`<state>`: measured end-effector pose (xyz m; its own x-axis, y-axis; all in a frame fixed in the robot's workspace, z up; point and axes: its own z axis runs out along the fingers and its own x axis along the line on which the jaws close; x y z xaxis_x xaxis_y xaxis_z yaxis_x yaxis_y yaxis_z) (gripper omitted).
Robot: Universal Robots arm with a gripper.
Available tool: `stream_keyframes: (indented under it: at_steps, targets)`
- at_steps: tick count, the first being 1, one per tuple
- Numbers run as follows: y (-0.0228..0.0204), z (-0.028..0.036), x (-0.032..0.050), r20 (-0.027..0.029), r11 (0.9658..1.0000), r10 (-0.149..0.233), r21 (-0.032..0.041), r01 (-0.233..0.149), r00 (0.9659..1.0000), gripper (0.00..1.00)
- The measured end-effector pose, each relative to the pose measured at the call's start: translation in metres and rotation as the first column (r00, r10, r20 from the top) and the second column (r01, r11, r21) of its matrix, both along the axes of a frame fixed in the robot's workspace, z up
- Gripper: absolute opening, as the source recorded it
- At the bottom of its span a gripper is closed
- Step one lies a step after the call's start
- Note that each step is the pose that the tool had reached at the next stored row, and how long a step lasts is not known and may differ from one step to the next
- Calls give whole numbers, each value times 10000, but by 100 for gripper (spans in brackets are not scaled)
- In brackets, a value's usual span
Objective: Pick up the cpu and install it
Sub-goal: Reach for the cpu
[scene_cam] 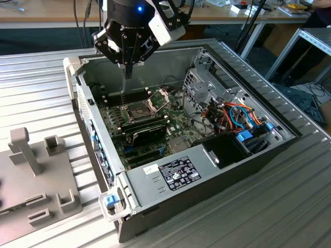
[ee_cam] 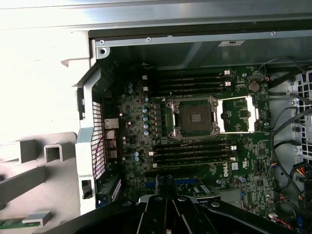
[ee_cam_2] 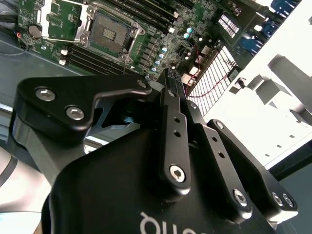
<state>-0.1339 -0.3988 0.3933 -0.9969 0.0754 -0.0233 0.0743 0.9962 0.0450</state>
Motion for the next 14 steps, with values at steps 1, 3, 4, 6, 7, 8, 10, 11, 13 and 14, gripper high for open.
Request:
stream_keyframes:
  at_steps: [1, 3, 4, 6, 7, 8, 10, 11, 13, 14]
  targets:
    - [0, 0, -3, 0, 10000, 0, 1, 0, 10000, 11]
    - [0, 0, -11, 0, 10000, 1, 1, -1, 10000, 11]
    - [0, 0, -17, 1, 10000, 1, 1, -1, 10000, 11]
    - [0, 0, -31, 1, 10000, 1, 1, -1, 10000, 11]
    - [0, 0, -42, 1, 10000, 1, 1, -1, 10000, 11]
    - [0, 0, -49, 1, 10000, 1, 1, -1, 10000, 11]
    - [0, 0, -80, 0, 10000, 1, 1, -1, 10000, 11]
    - [0, 0, -90, 1, 10000, 1, 0, -1, 10000, 11]
    - [0, 0, -113, 1, 10000, 0, 1, 0, 10000, 11]
    - [0, 0, -130, 1, 10000, 1, 1, -1, 10000, 11]
